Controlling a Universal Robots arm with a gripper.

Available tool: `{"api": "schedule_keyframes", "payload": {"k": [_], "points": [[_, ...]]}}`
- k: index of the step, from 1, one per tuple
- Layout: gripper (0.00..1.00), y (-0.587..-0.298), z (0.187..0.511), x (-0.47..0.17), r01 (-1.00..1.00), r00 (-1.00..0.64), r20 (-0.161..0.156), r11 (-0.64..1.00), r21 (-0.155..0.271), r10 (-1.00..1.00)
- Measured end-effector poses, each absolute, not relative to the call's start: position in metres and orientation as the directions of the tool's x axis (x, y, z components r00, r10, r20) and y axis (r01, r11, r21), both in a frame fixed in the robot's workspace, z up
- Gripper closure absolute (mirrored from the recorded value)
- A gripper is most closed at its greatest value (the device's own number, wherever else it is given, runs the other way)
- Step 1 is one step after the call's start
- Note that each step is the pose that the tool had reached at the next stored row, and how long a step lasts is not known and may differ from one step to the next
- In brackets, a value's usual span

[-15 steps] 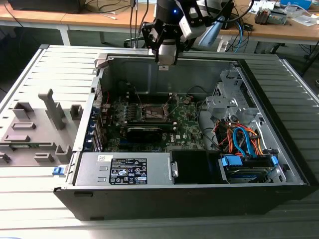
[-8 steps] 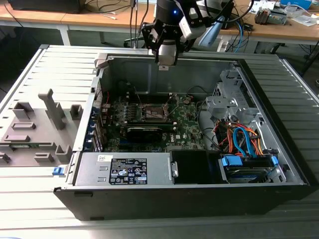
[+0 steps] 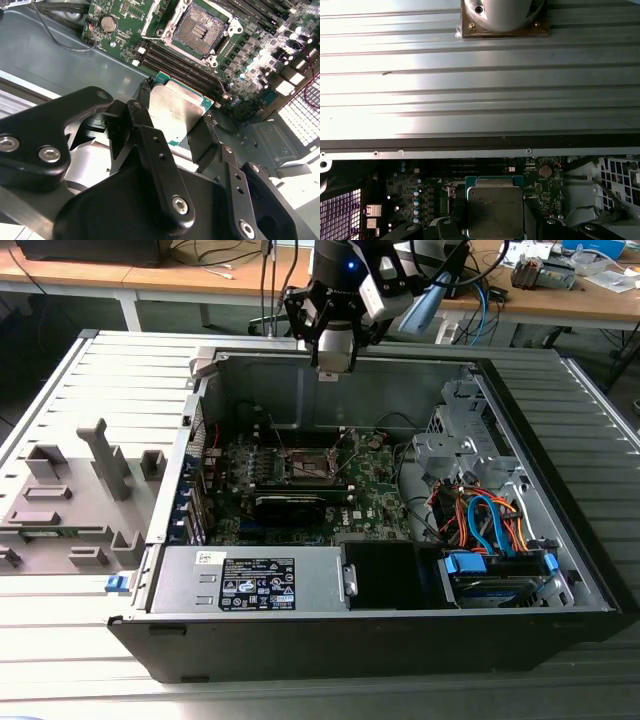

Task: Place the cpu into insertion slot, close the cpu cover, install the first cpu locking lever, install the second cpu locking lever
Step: 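Place the cpu into insertion slot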

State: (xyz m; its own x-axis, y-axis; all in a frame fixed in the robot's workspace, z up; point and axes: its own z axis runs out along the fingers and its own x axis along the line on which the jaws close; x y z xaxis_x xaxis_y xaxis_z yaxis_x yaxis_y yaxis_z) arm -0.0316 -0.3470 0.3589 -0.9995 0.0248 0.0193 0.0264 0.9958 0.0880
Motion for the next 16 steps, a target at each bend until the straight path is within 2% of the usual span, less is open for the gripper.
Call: {"api": "schedule_keyframes", "payload": {"k": [16], "points": [[0.45, -0.3494, 0.3556, -0.0316, 0.026, -1.000, 0.019, 0.996, 0.088, 0.025]]}}
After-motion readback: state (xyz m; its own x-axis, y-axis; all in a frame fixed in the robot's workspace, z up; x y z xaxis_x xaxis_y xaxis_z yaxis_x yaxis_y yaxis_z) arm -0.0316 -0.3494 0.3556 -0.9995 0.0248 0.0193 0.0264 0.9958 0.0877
